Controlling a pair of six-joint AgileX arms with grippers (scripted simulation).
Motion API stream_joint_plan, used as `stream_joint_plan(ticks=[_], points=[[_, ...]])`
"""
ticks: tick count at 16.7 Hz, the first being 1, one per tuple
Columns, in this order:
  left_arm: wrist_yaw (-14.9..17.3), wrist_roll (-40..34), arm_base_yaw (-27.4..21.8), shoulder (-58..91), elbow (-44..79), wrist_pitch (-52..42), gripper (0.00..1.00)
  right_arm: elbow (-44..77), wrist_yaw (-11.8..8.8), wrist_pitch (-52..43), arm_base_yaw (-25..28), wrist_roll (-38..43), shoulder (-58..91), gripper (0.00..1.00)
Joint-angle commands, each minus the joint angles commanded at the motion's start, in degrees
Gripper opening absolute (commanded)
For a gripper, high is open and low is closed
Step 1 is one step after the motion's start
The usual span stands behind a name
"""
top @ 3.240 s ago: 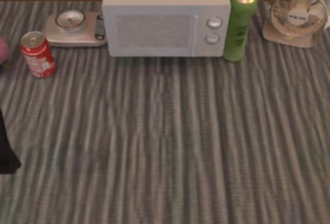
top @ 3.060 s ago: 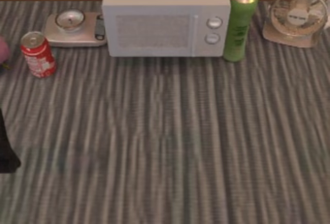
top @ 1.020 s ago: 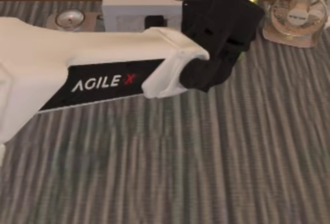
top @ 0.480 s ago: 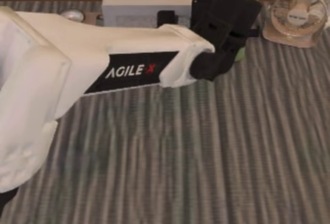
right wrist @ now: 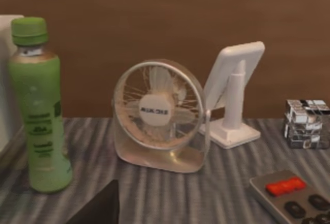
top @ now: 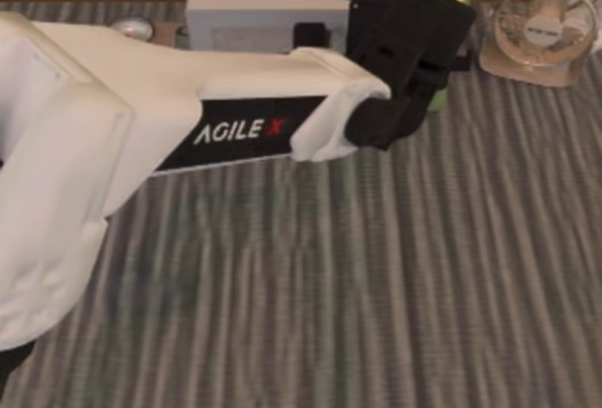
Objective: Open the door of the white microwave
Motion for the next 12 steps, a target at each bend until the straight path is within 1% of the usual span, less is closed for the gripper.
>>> stream_joint_plan(ticks=[7, 8, 12], points=[[0.0, 0.0, 0.0, 0.0, 0.0, 0.0, 0.02, 0.0, 0.0, 0.0, 0.0, 0.0, 0.0, 1.0], [0.0, 0.0, 0.0, 0.0, 0.0, 0.0, 0.0, 0.0, 0.0, 0.0, 0.0, 0.0, 0.0, 1.0], [0.0, 0.0, 0.0, 0.0, 0.0, 0.0, 0.0, 0.0, 0.0, 0.0, 0.0, 0.0, 0.0, 1.0]])
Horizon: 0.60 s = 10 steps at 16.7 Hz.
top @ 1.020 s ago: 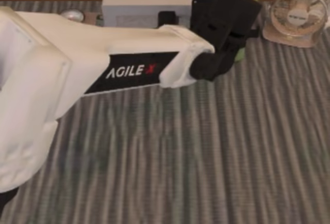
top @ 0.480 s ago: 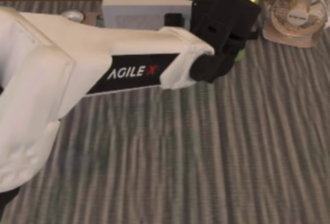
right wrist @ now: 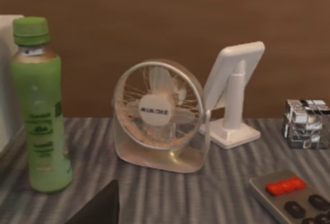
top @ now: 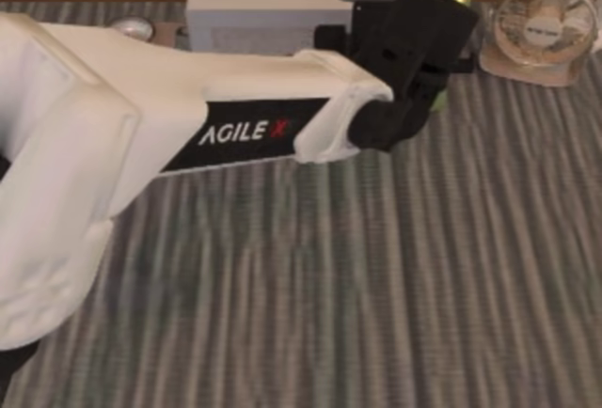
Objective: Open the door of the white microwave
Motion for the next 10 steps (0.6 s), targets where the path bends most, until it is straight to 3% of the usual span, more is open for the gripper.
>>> stream_joint_plan(ticks=[3, 4, 6, 10], points=[[0.0, 0.0, 0.0, 0.0, 0.0, 0.0, 0.0, 0.0, 0.0, 0.0, 0.0, 0.0, 0.0, 1.0], [0.29, -0.11, -3.49, -1.2, -2.21, 0.09, 0.0, 0.0, 0.0, 0.0, 0.0, 0.0, 0.0, 1.0], [0.53, -0.33, -3.45, -0.9, -1.48, -0.68, 0.0, 0.0, 0.0, 0.0, 0.0, 0.0, 0.0, 1.0], [3.02, -2.68, -2.8, 2.1, 5.74, -9.43, 0.0, 0.0, 0.0, 0.0, 0.0, 0.0, 0.0, 1.0]])
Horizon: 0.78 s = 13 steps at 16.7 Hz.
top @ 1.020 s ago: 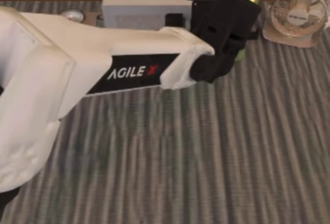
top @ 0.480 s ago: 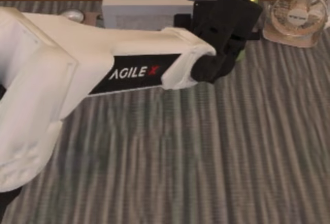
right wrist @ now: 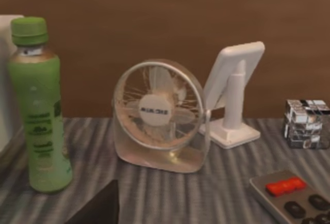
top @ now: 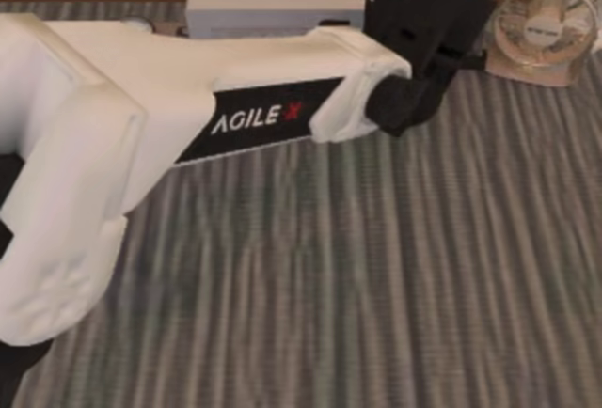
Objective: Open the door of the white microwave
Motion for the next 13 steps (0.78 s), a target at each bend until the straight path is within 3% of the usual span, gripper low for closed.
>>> stream_joint_plan(ticks=[9, 13], points=[[11.38, -9.45, 3.53, 8.3, 27.63, -41.65, 0.0, 0.0, 0.0, 0.0, 0.0, 0.0, 0.0, 1.0], [15.43, -12.27, 4.95, 10.12, 35.51, -52.41, 0.0, 0.0, 0.0, 0.0, 0.0, 0.0, 0.0, 1.0]])
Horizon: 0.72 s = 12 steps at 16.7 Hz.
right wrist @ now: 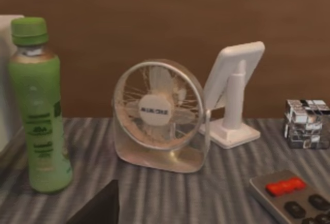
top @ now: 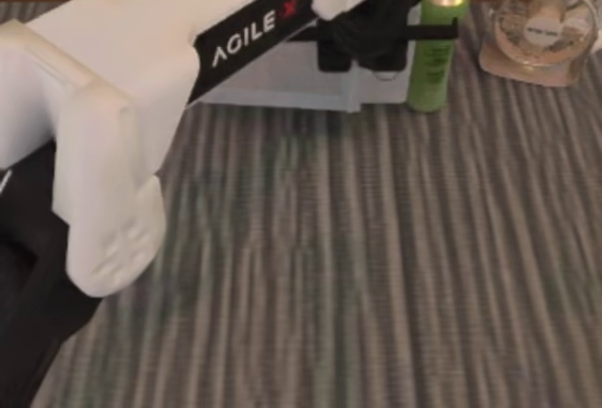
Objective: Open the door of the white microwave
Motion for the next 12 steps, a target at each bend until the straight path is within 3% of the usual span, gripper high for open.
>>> stream_joint_plan(ticks=[12], points=[[0.79, -0.51, 0.29, 0.35, 1.45, -1.75, 0.0, 0.0, 0.0, 0.0, 0.0, 0.0, 0.0, 1.0]])
